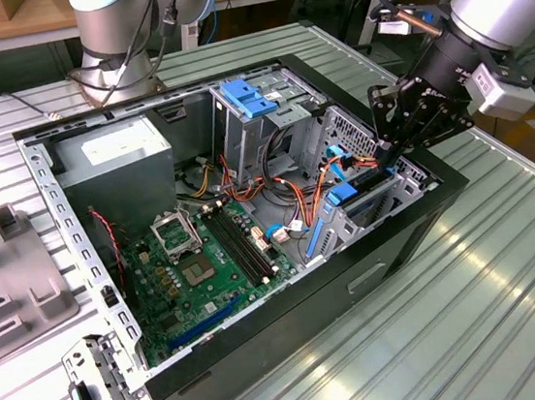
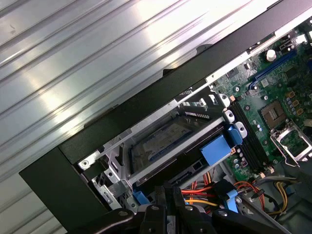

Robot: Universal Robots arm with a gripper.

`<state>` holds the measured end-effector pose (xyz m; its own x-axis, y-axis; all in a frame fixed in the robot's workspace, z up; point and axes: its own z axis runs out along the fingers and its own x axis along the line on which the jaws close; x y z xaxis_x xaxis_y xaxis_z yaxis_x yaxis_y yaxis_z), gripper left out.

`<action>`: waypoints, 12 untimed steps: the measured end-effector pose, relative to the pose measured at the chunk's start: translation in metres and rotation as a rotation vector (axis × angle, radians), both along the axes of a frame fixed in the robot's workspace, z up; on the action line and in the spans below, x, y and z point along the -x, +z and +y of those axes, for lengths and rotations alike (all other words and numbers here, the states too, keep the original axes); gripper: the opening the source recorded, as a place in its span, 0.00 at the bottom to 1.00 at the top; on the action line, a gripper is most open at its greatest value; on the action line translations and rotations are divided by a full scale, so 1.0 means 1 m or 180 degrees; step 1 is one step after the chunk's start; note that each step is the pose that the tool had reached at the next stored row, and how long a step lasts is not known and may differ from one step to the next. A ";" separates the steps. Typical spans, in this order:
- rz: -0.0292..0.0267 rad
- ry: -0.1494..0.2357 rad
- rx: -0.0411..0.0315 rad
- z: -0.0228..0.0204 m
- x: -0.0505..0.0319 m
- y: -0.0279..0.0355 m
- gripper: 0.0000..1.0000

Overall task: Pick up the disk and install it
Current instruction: 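Insert the first disk wire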

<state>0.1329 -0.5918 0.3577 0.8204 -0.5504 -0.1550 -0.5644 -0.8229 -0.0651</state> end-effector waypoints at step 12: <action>0.0000 -0.0378 0.0000 0.0000 0.0000 -0.0020 0.17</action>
